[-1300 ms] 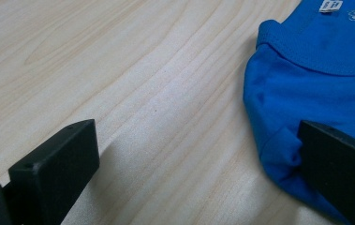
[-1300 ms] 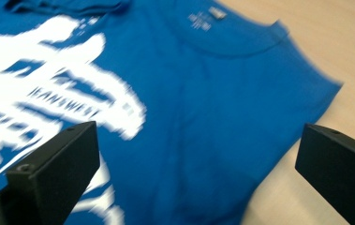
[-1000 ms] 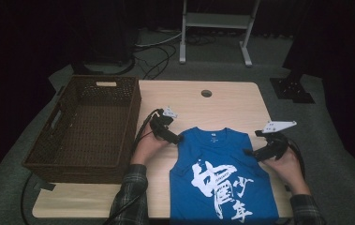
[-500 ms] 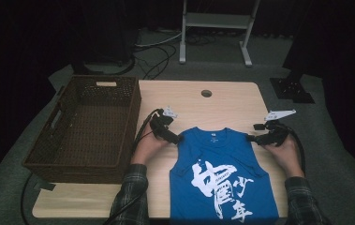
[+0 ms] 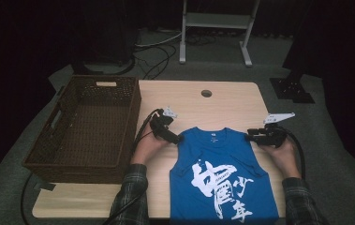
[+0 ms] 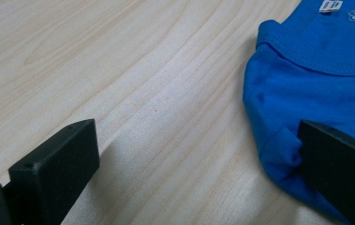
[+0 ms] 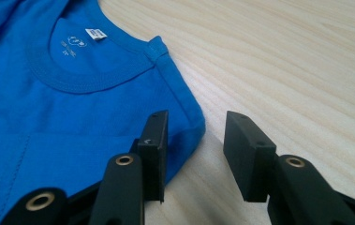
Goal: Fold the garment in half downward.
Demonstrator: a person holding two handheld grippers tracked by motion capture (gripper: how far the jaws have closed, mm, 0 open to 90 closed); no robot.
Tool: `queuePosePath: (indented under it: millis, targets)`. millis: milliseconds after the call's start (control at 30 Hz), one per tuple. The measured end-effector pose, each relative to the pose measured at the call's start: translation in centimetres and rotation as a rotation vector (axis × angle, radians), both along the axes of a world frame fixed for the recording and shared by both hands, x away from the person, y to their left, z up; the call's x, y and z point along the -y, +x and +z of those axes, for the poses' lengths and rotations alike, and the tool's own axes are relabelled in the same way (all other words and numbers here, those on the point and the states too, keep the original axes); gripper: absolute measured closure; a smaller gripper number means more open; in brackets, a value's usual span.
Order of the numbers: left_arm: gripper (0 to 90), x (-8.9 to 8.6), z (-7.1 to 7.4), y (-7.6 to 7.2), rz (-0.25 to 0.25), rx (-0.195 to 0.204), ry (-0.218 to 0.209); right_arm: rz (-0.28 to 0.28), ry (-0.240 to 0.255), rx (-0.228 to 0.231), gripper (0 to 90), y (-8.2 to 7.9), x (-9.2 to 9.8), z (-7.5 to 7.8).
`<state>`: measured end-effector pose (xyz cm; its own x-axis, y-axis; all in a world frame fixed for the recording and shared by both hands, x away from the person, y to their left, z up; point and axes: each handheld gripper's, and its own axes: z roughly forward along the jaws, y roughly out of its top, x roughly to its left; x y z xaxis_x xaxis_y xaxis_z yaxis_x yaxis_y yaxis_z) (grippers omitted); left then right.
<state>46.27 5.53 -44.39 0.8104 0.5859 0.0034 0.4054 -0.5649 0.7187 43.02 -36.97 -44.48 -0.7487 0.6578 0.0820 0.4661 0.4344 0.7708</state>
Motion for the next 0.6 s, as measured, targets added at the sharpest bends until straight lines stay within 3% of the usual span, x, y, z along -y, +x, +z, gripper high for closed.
queuePosePath:
  millis: [267,333,433,600]
  targets:
    - [1.2,0.0,0.0,0.0,-0.007,0.003,-0.004,0.015,-0.011,0.028,79.0,-0.6,-0.5,0.0]
    - [5.5,-0.1,0.0,-0.1,-0.022,0.008,-0.013,0.020,-0.020,0.042,84.1,-0.8,-0.8,0.0]
    - [5.7,-0.1,0.0,-0.1,-0.023,0.008,-0.012,0.012,-0.048,0.075,86.4,-1.2,-1.2,0.0]
    - [6.3,-0.1,0.1,-0.3,-0.041,0.008,-0.012,-0.006,-0.046,0.071,87.0,-1.4,-1.3,0.0]
